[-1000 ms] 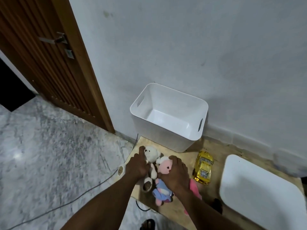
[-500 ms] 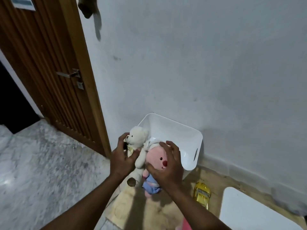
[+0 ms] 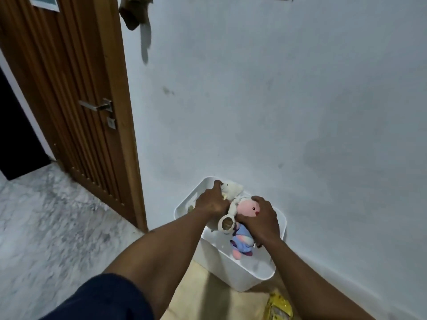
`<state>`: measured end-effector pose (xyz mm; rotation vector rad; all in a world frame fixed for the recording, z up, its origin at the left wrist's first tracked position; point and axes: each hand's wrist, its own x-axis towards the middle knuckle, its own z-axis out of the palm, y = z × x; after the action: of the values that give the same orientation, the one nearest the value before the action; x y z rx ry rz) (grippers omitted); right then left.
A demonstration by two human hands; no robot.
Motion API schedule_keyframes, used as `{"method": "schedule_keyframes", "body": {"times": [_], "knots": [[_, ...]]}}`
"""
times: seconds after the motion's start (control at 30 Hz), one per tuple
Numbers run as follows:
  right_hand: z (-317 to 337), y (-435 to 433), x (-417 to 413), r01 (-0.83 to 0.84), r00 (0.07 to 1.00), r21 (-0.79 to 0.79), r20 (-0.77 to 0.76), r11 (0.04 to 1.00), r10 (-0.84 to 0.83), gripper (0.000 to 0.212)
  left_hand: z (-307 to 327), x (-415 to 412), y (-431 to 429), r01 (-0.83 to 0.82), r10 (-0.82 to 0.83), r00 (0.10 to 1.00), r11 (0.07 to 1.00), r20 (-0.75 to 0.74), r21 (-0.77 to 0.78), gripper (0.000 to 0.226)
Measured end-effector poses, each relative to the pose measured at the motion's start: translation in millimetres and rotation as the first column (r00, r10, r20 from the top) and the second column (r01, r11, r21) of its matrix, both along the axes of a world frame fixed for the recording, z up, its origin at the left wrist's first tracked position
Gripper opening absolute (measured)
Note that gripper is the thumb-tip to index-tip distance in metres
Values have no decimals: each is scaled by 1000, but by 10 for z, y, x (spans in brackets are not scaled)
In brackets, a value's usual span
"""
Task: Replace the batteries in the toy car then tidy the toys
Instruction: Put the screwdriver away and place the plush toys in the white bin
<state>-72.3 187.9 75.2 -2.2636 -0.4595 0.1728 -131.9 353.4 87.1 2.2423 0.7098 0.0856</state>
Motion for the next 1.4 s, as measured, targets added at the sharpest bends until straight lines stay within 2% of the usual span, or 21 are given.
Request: {"method": "schedule_keyframes", "body": {"times": [0.13, 0.3, 0.4, 0.53, 0.9, 1.0, 1.07, 1.13, 1.23, 1.4], "knots": [[-258, 55, 112, -108, 988, -227, -130, 968, 80, 76, -444, 141, 74, 66, -61, 980, 998, -188, 24, 67], [-595, 111, 171, -163, 975, -360, -202, 919, 94, 70, -760, 259, 94, 101, -103, 950, 995, -296, -20, 67], [-739, 129, 191, -156, 975, -386, -206, 909, 80, 67, -830, 302, 104, 132, -142, 925, 990, -354, -52, 69], [-843, 163, 206, -141, 971, -394, -234, 908, 50, 77, -900, 303, 157, 149, -173, 902, 985, -395, -92, 71], [-835, 217, 156, -164, 970, -468, -235, 868, 57, 72, -824, 275, 211, 183, -192, 900, 981, -391, -61, 72], [-695, 170, 101, -117, 987, -414, -148, 903, 60, 58, -758, 222, 207, 201, -184, 906, 980, -380, 6, 62], [-588, 131, 64, -64, 995, -309, -91, 949, 37, 40, -683, 175, 182, 178, -158, 926, 984, -342, 27, 56], [-475, 42, 16, -24, 997, -170, -77, 985, 11, 22, -592, 132, 119, 120, -112, 960, 993, -255, 15, 51], [-303, -155, -84, -5, 1000, -22, -27, 1000, 4, 5, -422, 45, -86, 36, -36, 997, 999, -73, 9, 38], [-121, -625, -296, 135, 978, 202, 132, 970, -164, 14, -102, -296, -749, -36, 45, 968, 999, 247, -39, 23]]}}
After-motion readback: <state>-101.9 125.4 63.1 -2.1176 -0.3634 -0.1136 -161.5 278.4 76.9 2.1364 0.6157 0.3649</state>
